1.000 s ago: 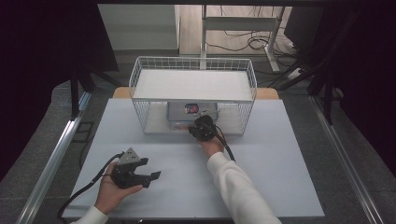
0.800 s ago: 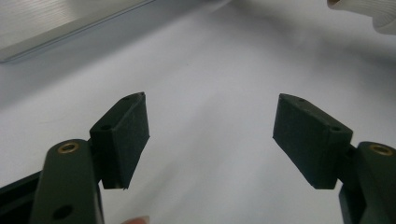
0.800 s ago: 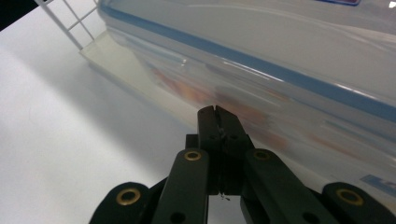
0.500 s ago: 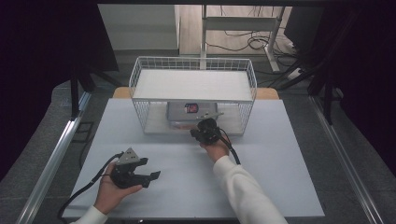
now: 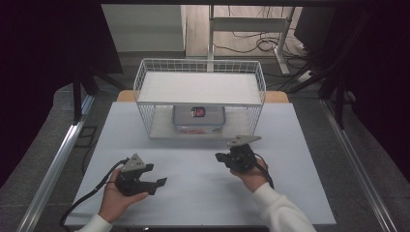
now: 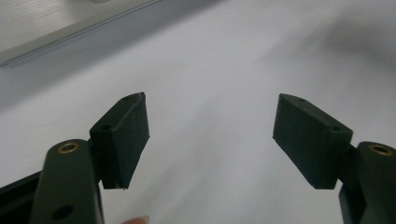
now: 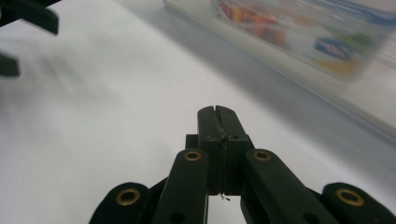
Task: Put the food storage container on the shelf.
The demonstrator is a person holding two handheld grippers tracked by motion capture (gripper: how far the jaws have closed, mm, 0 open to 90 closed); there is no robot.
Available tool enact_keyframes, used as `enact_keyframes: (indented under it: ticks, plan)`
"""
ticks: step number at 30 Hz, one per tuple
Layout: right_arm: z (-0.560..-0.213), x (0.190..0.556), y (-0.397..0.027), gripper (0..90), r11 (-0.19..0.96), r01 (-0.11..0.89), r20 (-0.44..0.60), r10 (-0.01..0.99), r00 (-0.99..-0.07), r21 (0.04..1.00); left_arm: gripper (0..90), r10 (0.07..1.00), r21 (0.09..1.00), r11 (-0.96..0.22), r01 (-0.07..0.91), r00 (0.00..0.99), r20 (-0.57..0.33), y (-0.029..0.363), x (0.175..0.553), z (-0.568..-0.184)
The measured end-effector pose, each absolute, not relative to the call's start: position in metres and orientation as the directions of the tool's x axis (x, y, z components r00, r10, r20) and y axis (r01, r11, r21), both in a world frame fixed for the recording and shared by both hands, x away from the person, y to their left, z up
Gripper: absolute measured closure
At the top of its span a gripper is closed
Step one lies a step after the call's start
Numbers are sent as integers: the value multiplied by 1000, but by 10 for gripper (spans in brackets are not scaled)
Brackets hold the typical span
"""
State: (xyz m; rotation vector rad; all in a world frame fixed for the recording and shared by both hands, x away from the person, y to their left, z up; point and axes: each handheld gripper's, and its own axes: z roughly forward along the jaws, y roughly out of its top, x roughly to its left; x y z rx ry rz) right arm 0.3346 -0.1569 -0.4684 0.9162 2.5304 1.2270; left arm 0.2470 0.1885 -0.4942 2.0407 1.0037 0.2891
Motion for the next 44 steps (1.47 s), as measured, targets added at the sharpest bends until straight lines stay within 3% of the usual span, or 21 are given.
enact_keyframes:
  ticks: [12,15,18,23,44]
  plan:
    - [-477,280,-250,871,411,520,136,673,-727,749,261,744,754,-356,553,656,-130,186,246,-496]
    - [-481,273,-262,721,410,528,133,683,-718,744,259,745,750,-359,556,654,-128,185,245,-497]
    - [-485,270,-265,448,409,535,122,700,-704,739,259,747,751,-354,557,652,-132,184,244,-497]
    - [-481,270,-264,277,395,516,114,701,-704,760,259,750,749,-358,558,649,-125,185,244,-497]
    - [-479,276,-272,209,375,487,91,713,-695,789,248,756,749,-346,565,640,-134,187,251,-497]
